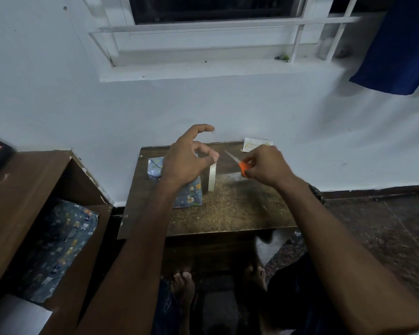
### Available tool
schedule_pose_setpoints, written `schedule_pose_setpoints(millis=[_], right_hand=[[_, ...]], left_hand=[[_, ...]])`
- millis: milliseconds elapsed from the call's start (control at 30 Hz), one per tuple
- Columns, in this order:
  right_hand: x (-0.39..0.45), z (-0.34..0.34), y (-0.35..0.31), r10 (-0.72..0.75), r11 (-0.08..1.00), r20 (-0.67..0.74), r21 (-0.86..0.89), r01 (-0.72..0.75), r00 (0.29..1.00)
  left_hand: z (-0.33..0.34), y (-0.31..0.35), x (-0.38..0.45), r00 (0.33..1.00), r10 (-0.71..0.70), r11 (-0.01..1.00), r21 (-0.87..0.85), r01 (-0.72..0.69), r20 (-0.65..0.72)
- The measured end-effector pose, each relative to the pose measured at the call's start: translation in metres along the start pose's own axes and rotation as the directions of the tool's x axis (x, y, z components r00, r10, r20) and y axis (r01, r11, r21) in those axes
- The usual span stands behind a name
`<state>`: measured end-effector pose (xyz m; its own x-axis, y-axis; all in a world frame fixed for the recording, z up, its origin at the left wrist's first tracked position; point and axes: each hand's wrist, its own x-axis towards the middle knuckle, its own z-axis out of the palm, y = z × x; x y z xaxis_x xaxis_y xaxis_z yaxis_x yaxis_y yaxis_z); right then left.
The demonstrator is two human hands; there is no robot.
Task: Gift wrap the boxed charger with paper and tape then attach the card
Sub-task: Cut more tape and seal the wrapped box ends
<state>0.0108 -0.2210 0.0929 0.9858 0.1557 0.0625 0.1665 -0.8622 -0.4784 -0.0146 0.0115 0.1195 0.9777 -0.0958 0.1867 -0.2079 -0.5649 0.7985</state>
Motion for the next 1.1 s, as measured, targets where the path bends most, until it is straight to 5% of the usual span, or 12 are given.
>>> schedule_pose_setpoints(millis=[167, 267, 333, 400, 500, 800, 1100], right_hand=[[0.005, 0.040, -0.015, 0.012, 0.971, 0.102, -0.240, 0.013, 0.995], [0.003, 0.037, -0.029, 0.000, 0.959, -0.039, -0.282, -0.011, 0.999], [0.005, 0.029, -0.033, -0.035, 0.999, -0.138, -0.029, 0.032, 0.990], [0.002, 0.020, -0.037, -0.145, 0.935, -0.094, 0.312, 0.167, 0.985], [-0.002, 0.019, -0.040, -0.301, 0.837, -0.019, 0.475, 0.273, 0.953], [-0.006, 0.020, -0.041, -0.303, 0.884, -0.149, 0.326, 0.336, 0.941], [-0.009, 0.016, -0.045, -0.391, 0.899, -0.376, 0.038, 0.435, 0.840]], left_hand=[[-0.001, -0.001, 0.003, 1.000, 0.022, 0.999, -0.040, -0.022, 0.014], [-0.002, -0.003, 0.003, 0.998, 0.047, 0.997, -0.060, -0.045, 0.033], [-0.004, -0.004, 0.004, 0.998, 0.051, 0.995, -0.082, -0.048, 0.036], [-0.005, -0.003, 0.003, 0.998, 0.047, 0.992, -0.116, -0.042, 0.032], [-0.004, -0.003, 0.002, 0.999, 0.034, 0.992, -0.126, -0.030, 0.026], [-0.002, 0.000, 0.000, 0.992, -0.038, 0.967, -0.256, 0.006, -0.121], [-0.001, 0.004, 0.005, 0.974, -0.188, 0.948, -0.282, 0.146, -0.127]])
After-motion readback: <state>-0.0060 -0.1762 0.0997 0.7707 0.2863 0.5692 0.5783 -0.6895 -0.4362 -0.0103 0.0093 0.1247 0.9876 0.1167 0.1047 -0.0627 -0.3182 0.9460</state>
